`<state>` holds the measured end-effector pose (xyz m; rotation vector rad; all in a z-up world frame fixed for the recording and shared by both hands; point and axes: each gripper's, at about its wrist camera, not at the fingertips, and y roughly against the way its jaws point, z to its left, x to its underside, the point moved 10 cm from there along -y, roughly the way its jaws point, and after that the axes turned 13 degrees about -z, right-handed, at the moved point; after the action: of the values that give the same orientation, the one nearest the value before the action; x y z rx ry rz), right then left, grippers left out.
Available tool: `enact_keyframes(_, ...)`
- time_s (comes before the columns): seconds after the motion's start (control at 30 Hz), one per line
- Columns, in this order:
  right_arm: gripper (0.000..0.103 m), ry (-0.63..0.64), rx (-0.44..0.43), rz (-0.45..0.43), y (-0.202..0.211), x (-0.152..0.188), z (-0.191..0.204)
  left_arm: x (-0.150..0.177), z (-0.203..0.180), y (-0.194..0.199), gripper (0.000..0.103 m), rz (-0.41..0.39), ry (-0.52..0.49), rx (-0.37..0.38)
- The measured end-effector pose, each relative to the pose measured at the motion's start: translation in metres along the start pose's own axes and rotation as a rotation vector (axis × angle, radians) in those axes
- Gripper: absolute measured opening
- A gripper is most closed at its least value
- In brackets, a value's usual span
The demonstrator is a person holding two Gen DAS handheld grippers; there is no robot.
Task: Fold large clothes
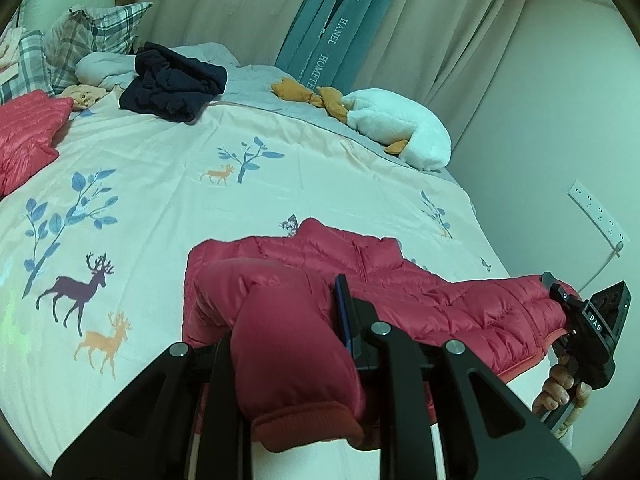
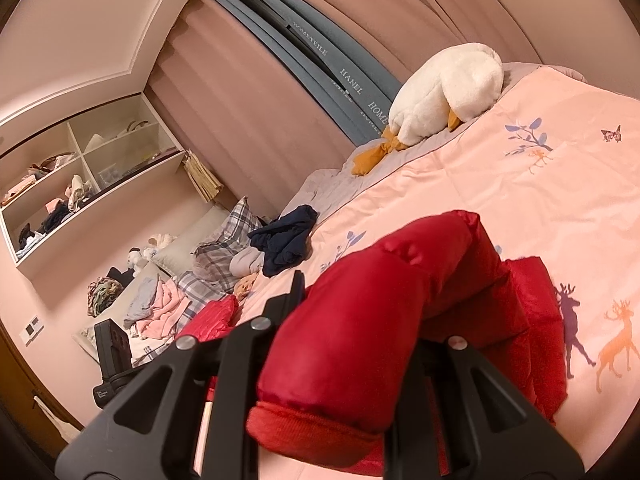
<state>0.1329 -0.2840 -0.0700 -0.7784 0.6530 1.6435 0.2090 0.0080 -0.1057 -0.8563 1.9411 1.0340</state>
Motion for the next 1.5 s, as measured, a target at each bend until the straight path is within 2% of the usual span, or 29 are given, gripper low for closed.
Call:
enact_keyframes(0.37, 0.017, 0.014, 0.093, 0.029, -0.039, 0.001, -0.033, -0.011, 0.003, -0.041, 0.019, 0.0, -0.038, -0.032)
enact_keyframes(0.87, 0.017, 0.044, 0.167, 0.077, -0.075, 0.009, -0.061, -0.01, 0.013, -0.084, 0.02, 0.028, -0.071, -0.086)
enact_keyframes(1.17, 0.017, 0.006, 0.217, 0.111, -0.1, 0.02, -0.086, -0.004, 0.022, -0.114, 0.02, 0.072, -0.054, -0.111)
enact_keyframes(1.27, 0.017, 0.001, 0.231, 0.124, -0.108, 0.023, -0.094, -0.002, 0.027, -0.124, 0.024, 0.086, -0.05, -0.125)
enact_keyframes(1.5, 0.018, -0.009, 0.273, 0.16, -0.126, 0.032, -0.113, 0.004, 0.04, -0.148, 0.024, 0.127, -0.004, -0.136)
